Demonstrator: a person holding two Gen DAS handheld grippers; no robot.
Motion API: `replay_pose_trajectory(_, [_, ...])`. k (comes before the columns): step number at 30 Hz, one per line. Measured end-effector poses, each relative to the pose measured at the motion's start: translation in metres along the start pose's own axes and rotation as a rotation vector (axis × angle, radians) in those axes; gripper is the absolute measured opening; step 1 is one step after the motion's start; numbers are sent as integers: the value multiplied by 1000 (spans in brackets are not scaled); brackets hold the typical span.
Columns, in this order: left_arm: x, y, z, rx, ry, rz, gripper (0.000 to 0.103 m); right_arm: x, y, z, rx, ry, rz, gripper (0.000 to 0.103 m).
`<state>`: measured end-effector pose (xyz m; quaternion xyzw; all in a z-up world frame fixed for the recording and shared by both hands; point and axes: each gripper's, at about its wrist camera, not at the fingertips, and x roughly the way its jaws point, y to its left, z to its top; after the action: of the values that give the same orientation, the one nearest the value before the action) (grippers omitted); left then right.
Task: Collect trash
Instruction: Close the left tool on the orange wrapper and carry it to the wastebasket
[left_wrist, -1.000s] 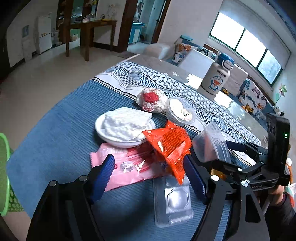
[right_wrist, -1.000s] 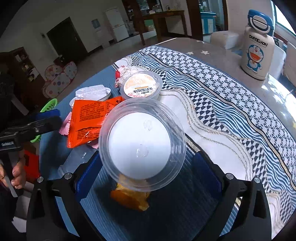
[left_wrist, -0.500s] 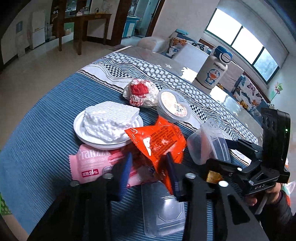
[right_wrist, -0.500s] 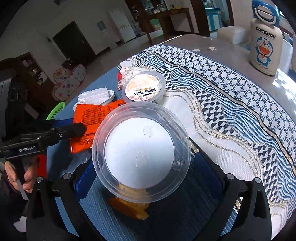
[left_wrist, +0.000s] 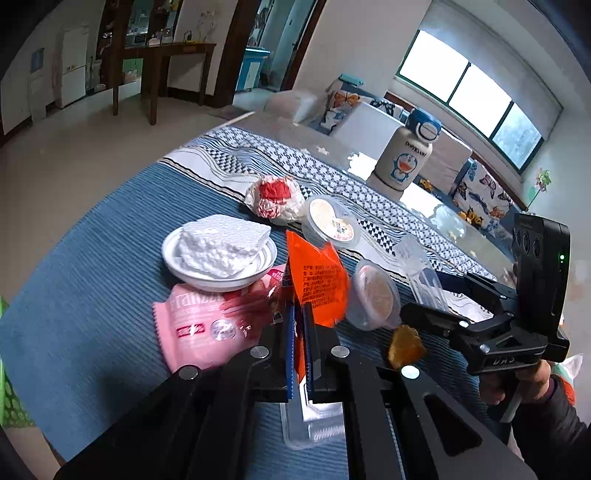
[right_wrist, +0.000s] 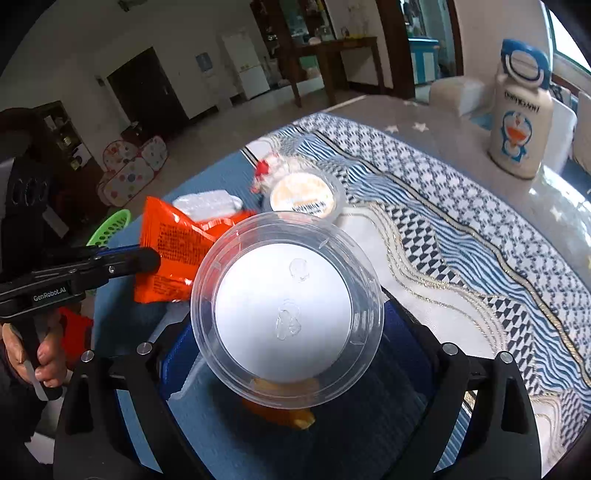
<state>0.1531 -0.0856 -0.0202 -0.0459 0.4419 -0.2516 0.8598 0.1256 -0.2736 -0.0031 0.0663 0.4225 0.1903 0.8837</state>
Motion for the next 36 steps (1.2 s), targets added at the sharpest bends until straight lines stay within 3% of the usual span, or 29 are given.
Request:
replay_pose_trajectory(7, [-53, 22, -10, -34, -77, -1, 4, -18, 36, 8, -38, -35, 33, 91])
replay_pose_trajectory(11, [-89, 41, -16, -45, -124, 36, 4, -16, 69, 15, -70, -37, 84, 91])
replay_pose_trajectory(20, [-175, 121, -39, -124, -230, 233, 3, 12, 159, 27, -174, -10, 189, 91])
replay_pose_trajectory(27, [-203, 214, -67, -254, -208, 408, 4, 43, 223, 40, -216, 14, 271, 91])
replay_pose_trajectory(32, [-195, 270, -78, -331, -154, 477, 4, 68, 265, 50, -246, 36, 315, 91])
replay_pose_trajectory(36, [-188, 303, -92, -382, -116, 484, 5, 86, 296, 60, -271, 54, 336, 91])
